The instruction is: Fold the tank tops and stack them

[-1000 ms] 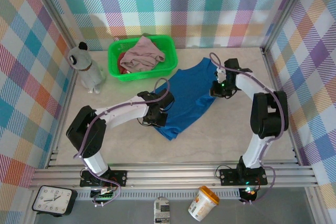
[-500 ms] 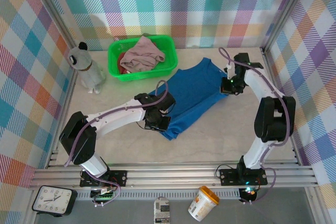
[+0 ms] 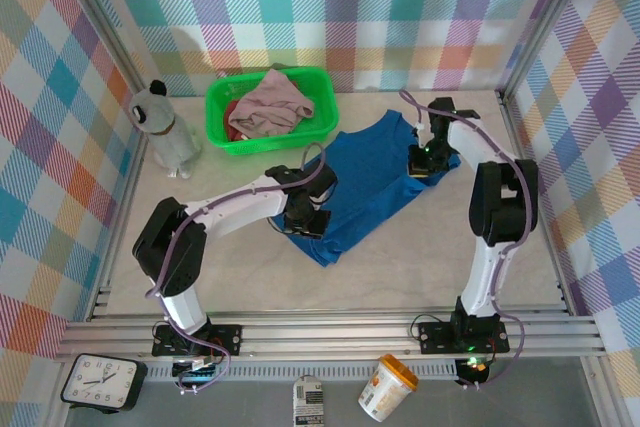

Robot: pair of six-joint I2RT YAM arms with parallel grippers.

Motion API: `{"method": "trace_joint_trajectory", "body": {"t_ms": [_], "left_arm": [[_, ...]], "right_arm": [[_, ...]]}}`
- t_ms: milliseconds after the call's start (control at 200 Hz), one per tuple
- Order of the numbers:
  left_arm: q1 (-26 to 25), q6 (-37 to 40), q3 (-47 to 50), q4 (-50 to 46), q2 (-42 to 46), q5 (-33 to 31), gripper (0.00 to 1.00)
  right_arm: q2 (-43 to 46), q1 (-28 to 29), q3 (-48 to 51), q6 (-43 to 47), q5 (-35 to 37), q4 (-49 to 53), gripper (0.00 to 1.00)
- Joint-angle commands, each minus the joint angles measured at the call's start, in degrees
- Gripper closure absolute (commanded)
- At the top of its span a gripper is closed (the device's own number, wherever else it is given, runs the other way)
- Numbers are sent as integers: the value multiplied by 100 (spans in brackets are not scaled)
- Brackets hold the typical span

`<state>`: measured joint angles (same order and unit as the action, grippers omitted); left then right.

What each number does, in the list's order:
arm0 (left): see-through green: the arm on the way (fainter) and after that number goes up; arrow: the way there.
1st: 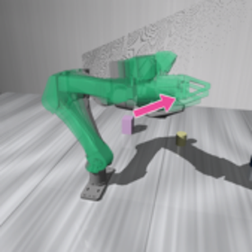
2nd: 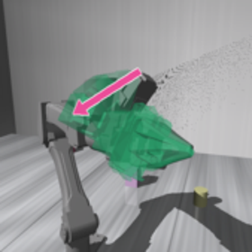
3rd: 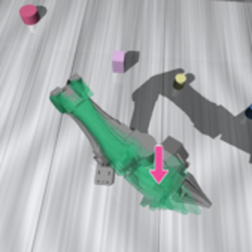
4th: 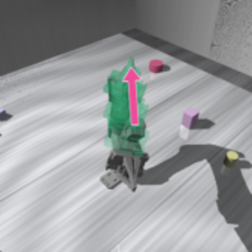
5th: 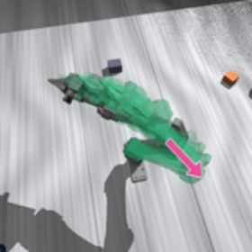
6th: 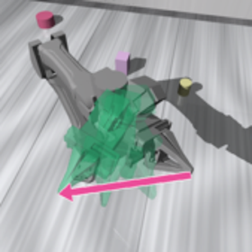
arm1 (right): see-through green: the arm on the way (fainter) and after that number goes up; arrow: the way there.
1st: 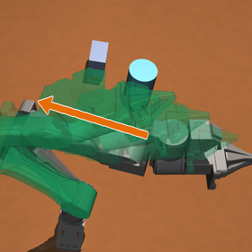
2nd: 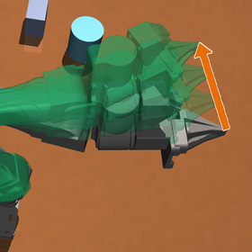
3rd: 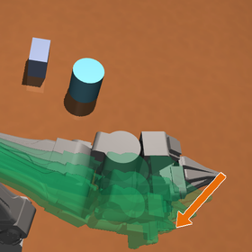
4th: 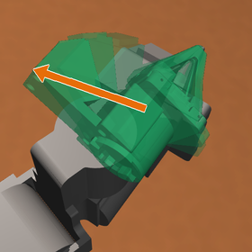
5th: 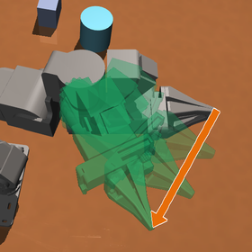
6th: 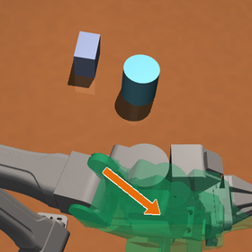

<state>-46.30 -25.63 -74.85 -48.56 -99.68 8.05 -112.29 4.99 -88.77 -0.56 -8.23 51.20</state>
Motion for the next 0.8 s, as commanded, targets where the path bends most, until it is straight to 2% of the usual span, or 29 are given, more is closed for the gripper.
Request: {"method": "trace_joint_trajectory", "body": {"t_ms": [0, 140, 315, 435, 635, 800], "left_arm": [[-587, -170, -99, -276, 476, 396, 100], [-1417, -605, 73, -131, 581, 480, 100], [-2001, -855, 291, 321, 287, 656, 100], [-2058, -949, 459, 760, 89, 804, 100], [-2084, -814, 263, 985, -61, 899, 100], [-1883, -726, 368, 953, -16, 882, 100]], "right_arm": [[856, -171, 608, 48, 171, 81, 99], [1629, -510, 1451, -98, 289, -169, 99], [2200, -668, 2436, -322, 523, -495, 99], [2144, -807, 2685, -466, 409, -721, 98], [2096, -808, 2564, -463, 312, -707, 99], [1836, -807, 2300, -445, 60, -655, 99]]}}
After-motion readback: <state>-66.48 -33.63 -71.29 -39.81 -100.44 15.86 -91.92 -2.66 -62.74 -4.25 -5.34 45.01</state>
